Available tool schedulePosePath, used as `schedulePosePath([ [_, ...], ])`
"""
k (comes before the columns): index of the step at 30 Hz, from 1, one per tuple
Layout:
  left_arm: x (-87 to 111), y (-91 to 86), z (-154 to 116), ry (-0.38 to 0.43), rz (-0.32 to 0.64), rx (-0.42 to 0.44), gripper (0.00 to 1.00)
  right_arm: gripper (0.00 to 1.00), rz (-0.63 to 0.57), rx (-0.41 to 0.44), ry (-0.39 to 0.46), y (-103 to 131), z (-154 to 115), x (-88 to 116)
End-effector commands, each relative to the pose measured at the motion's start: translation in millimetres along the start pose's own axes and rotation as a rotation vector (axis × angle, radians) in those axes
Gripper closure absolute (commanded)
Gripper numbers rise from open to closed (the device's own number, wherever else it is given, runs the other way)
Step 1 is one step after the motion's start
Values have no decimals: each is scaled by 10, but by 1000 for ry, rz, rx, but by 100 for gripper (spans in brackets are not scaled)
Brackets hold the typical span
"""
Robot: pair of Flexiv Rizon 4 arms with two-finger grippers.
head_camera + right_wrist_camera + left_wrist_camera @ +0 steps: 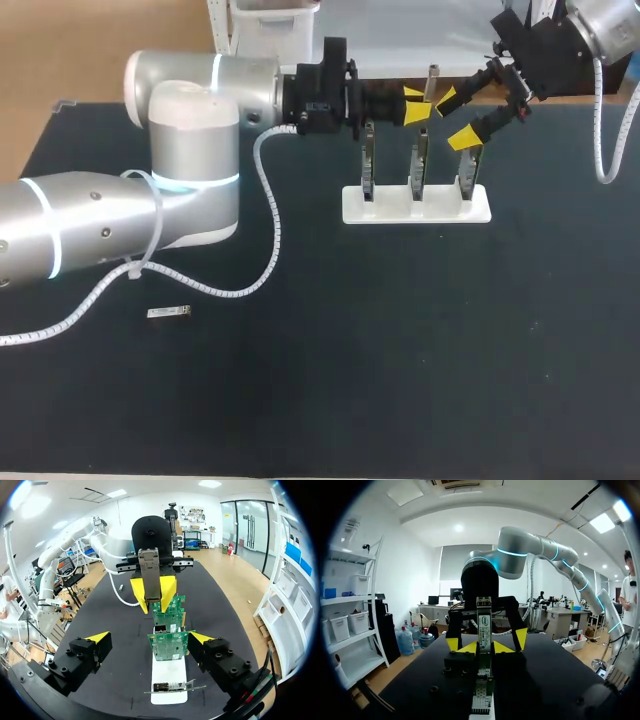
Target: Pick up the optical module with the left hand, and insert it into the network port with the right hand.
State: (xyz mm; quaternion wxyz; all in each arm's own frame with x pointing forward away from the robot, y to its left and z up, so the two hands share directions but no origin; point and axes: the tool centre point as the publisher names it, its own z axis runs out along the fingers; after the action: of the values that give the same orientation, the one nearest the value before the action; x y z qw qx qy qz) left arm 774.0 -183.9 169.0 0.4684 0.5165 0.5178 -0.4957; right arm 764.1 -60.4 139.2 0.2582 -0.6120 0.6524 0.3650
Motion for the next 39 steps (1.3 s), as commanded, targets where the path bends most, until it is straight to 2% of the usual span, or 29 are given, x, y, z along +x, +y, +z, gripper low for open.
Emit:
schedulePosePath([
  [1,10,-12,16,-3,2,0,100,0,0,-1,0,-8,2,-2],
  [39,59,44,72,11,-18,17,100,0,0,-1,0,-8,2,-2],
])
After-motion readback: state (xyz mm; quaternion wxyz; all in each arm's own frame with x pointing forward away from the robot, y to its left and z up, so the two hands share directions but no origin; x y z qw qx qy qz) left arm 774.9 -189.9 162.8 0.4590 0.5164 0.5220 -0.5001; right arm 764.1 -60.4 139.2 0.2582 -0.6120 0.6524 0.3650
